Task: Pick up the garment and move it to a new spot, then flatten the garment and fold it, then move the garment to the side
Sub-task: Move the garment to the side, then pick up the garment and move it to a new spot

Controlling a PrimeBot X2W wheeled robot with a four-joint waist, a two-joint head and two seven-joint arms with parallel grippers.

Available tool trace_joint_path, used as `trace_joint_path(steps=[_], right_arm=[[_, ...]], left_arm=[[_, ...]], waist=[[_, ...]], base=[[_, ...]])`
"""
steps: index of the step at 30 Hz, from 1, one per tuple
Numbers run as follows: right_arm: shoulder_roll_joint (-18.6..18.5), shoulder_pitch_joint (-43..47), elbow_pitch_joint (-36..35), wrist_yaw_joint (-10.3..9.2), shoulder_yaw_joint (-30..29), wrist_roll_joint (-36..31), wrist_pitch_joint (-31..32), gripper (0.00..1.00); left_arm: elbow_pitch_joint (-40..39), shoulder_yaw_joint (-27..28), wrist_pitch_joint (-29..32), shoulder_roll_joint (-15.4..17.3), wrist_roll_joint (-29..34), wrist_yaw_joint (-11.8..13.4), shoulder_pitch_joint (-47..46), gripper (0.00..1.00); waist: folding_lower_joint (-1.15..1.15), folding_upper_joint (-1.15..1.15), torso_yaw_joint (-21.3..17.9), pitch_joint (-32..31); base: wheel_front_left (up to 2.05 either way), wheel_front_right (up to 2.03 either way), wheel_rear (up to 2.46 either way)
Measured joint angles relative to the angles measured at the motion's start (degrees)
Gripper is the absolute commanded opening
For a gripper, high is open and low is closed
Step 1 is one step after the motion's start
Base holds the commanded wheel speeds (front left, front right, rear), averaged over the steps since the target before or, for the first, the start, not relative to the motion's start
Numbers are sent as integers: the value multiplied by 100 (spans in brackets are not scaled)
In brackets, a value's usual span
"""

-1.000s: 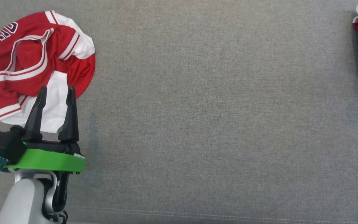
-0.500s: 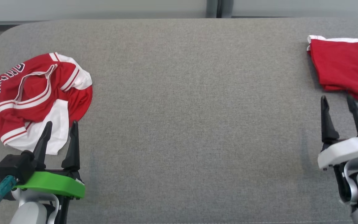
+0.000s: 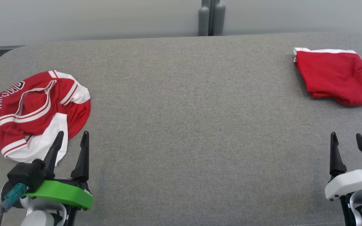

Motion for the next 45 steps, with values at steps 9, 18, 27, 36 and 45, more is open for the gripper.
trace_joint_path(steps=[9,18,27,36,45], right_arm=[[-10,75,-254,0,177,-267,-26,100],[-96,-161,-374,222,778,-548,-26,100],[-93,-281,-342,311,903,-603,-14,100],[-34,-231,-303,304,873,-584,9,100],[-46,-264,-587,293,902,-652,140,100]], left_arm=[[58,-13,0,-156,14,-3,-19,100],[145,218,-1,-331,13,119,45,100],[124,339,-1,-359,15,160,237,100],[152,383,-2,-343,32,100,241,100],[132,468,8,-196,-20,2,217,100]], waist=[[0,0,335,-14],[0,0,952,-53],[0,0,1648,-144],[0,0,2309,-264],[0,0,2386,-160]], base=[[0,0,0],[0,0,0],[0,0,0],[0,0,0],[0,0,0]])
